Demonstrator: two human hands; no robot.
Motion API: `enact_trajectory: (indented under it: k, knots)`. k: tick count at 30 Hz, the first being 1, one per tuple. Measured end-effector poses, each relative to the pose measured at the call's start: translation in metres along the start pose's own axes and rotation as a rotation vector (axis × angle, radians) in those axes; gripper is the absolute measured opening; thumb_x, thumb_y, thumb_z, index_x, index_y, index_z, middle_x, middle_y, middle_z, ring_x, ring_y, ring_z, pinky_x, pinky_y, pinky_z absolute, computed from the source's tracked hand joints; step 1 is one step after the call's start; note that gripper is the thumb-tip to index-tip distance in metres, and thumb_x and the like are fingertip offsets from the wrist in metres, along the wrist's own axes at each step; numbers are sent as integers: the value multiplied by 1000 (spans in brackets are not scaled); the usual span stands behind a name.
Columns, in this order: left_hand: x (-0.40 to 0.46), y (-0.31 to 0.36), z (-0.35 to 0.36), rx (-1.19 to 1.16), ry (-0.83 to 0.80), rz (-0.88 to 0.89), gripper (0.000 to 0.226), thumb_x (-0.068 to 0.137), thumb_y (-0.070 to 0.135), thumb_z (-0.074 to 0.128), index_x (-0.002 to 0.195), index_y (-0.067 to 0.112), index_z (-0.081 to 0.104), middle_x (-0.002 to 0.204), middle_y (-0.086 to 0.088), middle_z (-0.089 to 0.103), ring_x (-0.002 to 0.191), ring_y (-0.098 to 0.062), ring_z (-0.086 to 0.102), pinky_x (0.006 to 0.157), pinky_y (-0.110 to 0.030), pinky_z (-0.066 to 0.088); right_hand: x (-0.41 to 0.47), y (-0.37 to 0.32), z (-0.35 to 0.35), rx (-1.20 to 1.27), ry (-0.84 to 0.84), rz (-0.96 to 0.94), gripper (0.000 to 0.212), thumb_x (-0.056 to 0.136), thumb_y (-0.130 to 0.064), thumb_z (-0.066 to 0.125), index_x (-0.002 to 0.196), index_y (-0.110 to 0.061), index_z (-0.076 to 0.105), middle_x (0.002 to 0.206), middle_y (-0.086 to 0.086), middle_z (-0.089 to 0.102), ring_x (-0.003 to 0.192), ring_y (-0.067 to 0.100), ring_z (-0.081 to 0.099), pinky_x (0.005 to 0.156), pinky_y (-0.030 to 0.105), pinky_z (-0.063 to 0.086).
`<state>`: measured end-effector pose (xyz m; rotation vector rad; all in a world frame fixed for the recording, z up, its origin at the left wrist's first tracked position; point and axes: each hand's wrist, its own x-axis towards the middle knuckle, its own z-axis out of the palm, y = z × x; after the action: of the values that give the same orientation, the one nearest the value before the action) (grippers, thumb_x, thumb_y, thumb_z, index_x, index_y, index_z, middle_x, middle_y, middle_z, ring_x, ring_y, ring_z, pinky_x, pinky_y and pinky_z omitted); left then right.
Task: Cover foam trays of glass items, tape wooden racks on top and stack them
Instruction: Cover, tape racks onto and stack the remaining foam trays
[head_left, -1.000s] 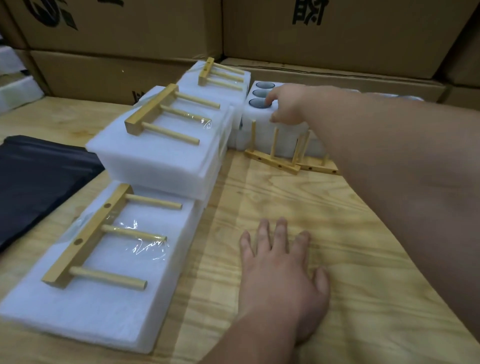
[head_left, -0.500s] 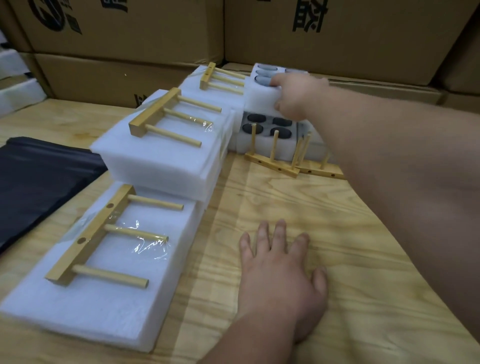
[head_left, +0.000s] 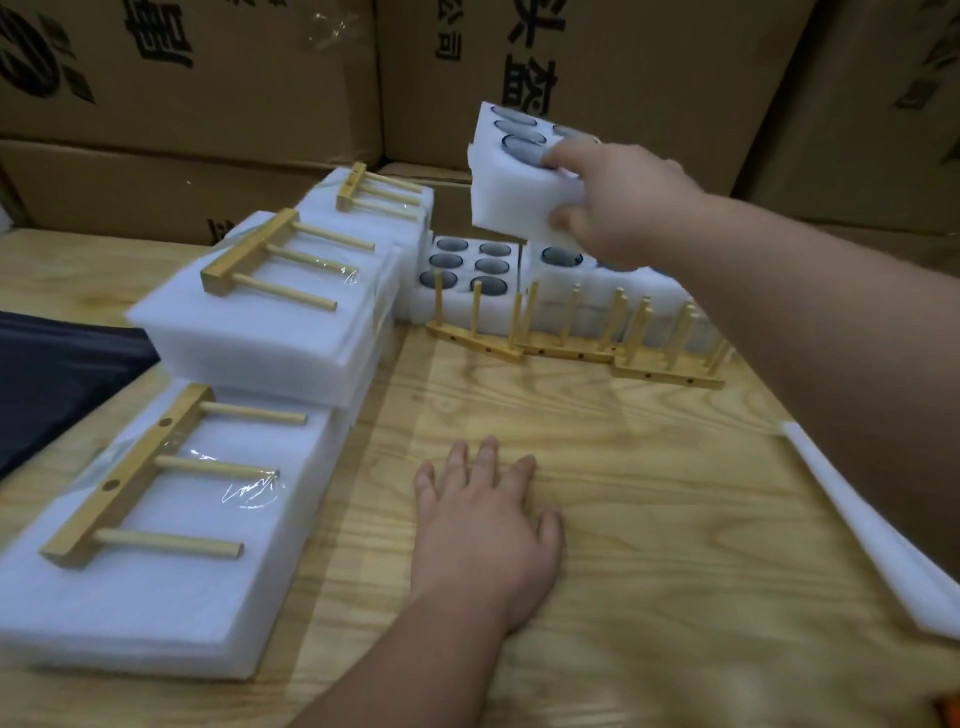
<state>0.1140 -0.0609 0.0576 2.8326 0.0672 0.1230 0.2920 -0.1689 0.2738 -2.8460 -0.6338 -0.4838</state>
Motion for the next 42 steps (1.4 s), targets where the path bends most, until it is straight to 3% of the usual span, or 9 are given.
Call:
enact_trajectory:
  k: [4, 11, 16, 26, 30, 33, 35, 39, 42]
  knots:
    - [-1, 1, -2, 0, -3, -5, 67, 92, 64, 26, 155, 40, 27, 169, 5, 13, 156, -23, 3, 123, -53, -1, -56, 7, -1, -12, -5, -3, 43, 91, -37, 60, 128, -51, 42, 119, -3, 66, 110, 33, 58, 85, 43, 37]
    - [-2, 2, -3, 3, 13, -11, 56, 97, 50, 29, 153, 42, 32, 168, 6, 20, 155, -22, 10, 124, -52, 5, -146, 5, 7, -13, -11, 61, 38, 92, -39, 61, 126, -46, 44, 108, -2, 69, 102, 32, 61, 82, 38, 36]
    - [-2, 2, -3, -2, 19, -16, 53, 98, 46, 30, 151, 42, 37, 167, 6, 23, 155, -22, 14, 124, -51, 7, -200, 3, 20, -48, -49, 107, 38, 94, -37, 56, 127, -46, 38, 115, -6, 67, 114, 24, 60, 113, 52, 28]
    - [-3, -1, -7, -70, 13, -10, 48, 104, 35, 23, 148, 37, 42, 167, 8, 22, 156, -20, 13, 124, -49, 7, -263, -5, 59, -184, -180, 141, 46, 98, -39, 48, 136, -48, 24, 111, -10, 53, 119, 16, 51, 118, 53, 15]
    - [-2, 0, -5, -102, 27, -19, 44, 106, 35, 23, 144, 38, 45, 166, 9, 26, 155, -20, 14, 123, -49, 7, -271, 8, 68, -75, -135, 40, 53, 92, -54, 50, 142, -49, 32, 110, -14, 53, 120, 13, 49, 117, 42, 25]
    - [-2, 0, -5, -134, 29, -31, 42, 107, 36, 22, 142, 39, 45, 165, 9, 28, 155, -21, 15, 123, -49, 6, -287, 17, 85, 233, 212, 34, 53, 85, -56, 56, 133, -34, 54, 114, -11, 54, 116, 14, 49, 107, 30, 33]
    - [-3, 1, -6, -145, 29, -32, 43, 107, 36, 21, 144, 39, 42, 164, 10, 29, 155, -22, 15, 123, -50, 6, -295, 24, 99, 422, 402, 160, 51, 87, -51, 53, 131, -24, 57, 126, -4, 51, 121, 12, 45, 108, 22, 29]
    - [-3, 0, -6, -150, 22, -23, 45, 107, 36, 20, 148, 41, 36, 165, 9, 29, 155, -24, 14, 123, -52, 6, -290, 36, 112, 673, 310, 525, 73, 84, -68, 38, 145, -29, 45, 136, -16, 44, 122, -3, 44, 104, 26, 35]
    - [-2, -1, -5, -147, 5, -15, 46, 107, 36, 19, 151, 42, 30, 166, 7, 27, 155, -25, 13, 122, -53, 5, -286, 34, 114, 677, 262, 555, 70, 80, -72, 42, 141, -37, 45, 118, -51, 48, 108, -32, 41, 86, 11, 35]
